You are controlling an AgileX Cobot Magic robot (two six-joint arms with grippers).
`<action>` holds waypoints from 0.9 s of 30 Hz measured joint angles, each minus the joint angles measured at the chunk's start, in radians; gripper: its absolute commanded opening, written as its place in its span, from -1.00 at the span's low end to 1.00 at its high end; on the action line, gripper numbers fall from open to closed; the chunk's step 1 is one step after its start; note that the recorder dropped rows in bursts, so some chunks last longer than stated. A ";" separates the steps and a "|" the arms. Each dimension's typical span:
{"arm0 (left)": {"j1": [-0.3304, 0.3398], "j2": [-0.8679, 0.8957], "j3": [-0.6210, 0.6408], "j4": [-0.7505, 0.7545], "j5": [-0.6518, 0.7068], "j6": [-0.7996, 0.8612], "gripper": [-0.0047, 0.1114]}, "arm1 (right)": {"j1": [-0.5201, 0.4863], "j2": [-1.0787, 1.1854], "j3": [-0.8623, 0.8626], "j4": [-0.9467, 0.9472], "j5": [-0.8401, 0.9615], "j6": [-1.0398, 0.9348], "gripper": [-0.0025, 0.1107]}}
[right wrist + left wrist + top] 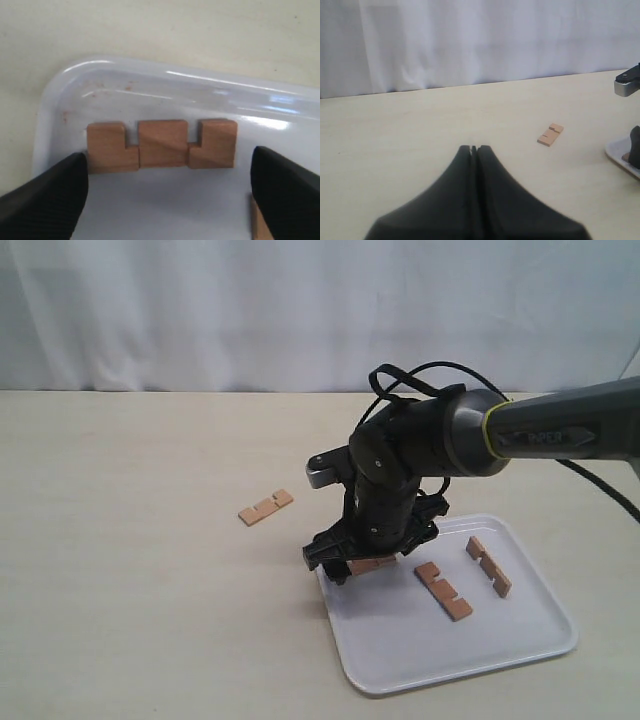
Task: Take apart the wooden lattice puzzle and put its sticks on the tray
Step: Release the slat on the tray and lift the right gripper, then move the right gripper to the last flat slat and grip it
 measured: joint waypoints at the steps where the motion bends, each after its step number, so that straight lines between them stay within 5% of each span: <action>1: 0.000 0.000 0.000 0.000 0.000 0.000 -0.92 | 0.000 0.000 0.000 0.000 0.000 0.002 0.56; 16: 0.000 0.000 0.000 0.000 0.000 0.000 -0.92 | 0.000 -0.070 -0.042 0.000 -0.001 0.009 0.56; 27: 0.000 0.000 0.000 0.000 0.000 0.000 -0.92 | 0.000 -0.091 -0.046 0.033 -0.187 -0.002 0.56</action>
